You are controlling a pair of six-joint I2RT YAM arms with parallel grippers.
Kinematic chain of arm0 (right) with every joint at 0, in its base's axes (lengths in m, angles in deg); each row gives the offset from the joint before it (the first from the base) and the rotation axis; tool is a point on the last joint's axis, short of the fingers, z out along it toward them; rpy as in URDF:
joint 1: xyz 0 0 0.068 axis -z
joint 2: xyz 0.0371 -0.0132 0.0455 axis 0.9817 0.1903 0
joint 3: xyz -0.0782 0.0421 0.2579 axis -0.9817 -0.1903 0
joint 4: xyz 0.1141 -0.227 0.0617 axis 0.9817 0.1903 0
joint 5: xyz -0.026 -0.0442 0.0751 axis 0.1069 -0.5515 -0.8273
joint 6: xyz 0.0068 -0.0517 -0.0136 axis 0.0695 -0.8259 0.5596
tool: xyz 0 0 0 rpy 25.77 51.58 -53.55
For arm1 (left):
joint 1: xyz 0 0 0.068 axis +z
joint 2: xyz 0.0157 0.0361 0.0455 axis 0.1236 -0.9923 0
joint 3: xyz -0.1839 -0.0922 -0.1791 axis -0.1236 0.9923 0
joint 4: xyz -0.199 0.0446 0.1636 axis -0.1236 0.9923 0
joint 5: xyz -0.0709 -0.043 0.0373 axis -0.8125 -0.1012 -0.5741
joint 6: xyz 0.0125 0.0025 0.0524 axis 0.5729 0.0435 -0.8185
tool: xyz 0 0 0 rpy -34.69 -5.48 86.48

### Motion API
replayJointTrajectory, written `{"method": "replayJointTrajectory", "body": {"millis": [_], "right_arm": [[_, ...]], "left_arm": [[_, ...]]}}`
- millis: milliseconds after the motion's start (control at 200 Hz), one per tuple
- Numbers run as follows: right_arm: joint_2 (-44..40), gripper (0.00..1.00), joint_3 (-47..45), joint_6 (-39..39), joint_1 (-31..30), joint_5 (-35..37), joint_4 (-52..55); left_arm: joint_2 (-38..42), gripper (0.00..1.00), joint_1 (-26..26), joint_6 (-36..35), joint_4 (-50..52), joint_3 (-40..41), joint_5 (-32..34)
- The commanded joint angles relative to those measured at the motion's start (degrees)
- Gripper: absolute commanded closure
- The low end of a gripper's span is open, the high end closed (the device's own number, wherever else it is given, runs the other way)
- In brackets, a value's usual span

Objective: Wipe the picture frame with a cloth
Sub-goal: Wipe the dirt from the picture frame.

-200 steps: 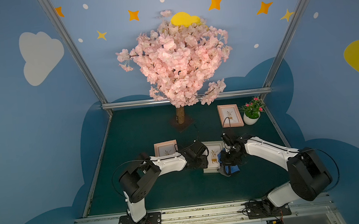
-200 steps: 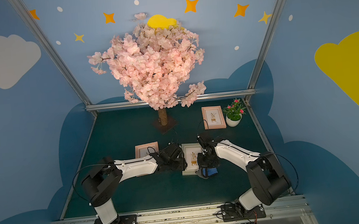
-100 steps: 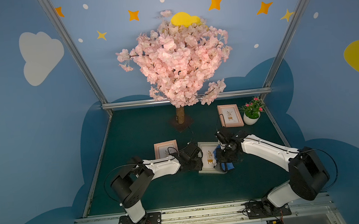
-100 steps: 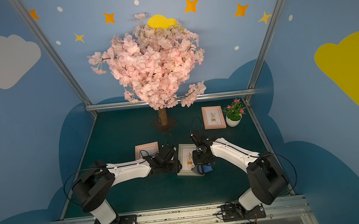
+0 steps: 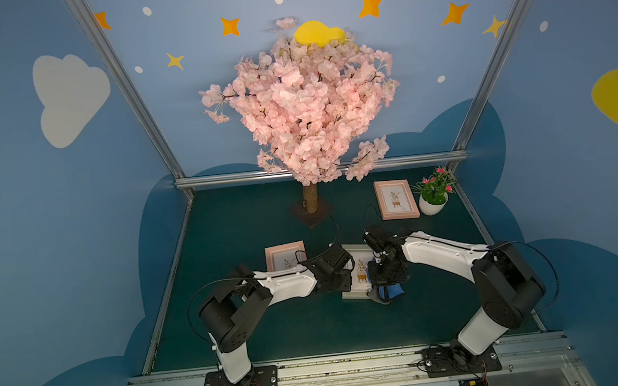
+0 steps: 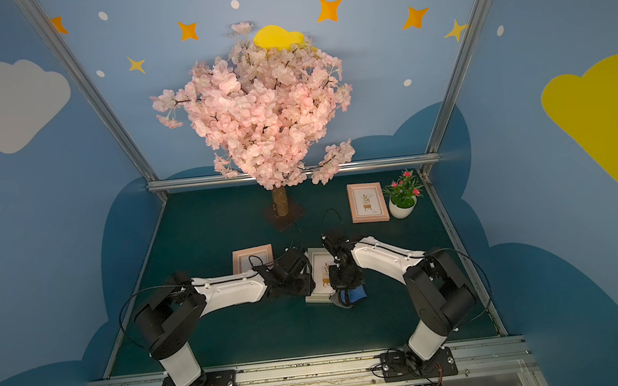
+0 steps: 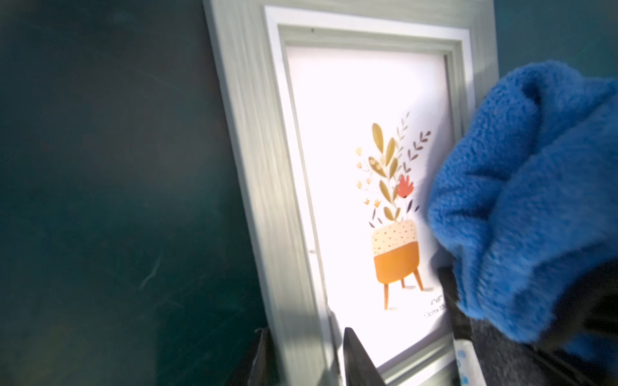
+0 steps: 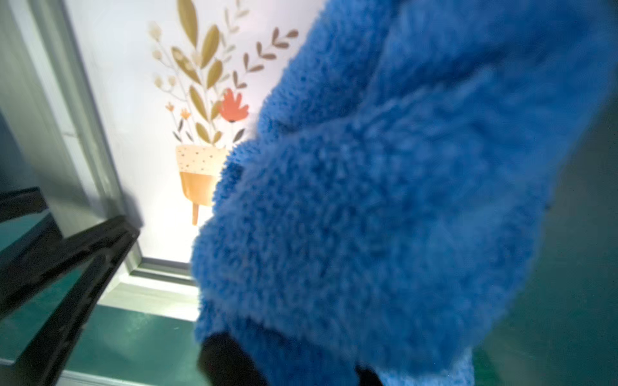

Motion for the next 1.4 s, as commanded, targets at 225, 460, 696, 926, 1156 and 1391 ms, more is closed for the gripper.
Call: {"method": "replayJointTrajectory", "body": {"millis": [225, 460, 696, 926, 1156, 1391], "right_arm": [[8.61, 1.0, 11.96, -5.19, 3.73, 6.71, 2.27], [2.79, 1.0, 3.48, -2.66, 0.01, 4.26, 2.84], [-2.46, 1.0, -0.77, -0.41, -0.96, 2.91, 1.55], [5.69, 1.0, 12.56, -3.91, 1.35, 2.79, 2.59], [13.04, 1.0, 19.2, -3.79, -1.28, 0.31, 2.74], [8.95, 1.0, 14.1, -4.49, 2.86, 3.02, 2.67]], "left_arm": [[-0.99, 0.65, -0.12, 0.19, 2.68, 3.05, 1.99], [-0.46, 0.65, 0.09, 1.42, 3.97, 3.32, 3.7], [0.18, 0.65, 0.06, 1.53, 3.68, 3.93, 3.15], [1.53, 0.65, -0.66, 3.08, 5.02, 4.27, 3.05], [2.25, 0.64, -1.4, 6.48, 4.29, 6.28, 3.67], [2.59, 0.63, -1.54, 7.84, 4.02, 7.36, 4.15]]}}
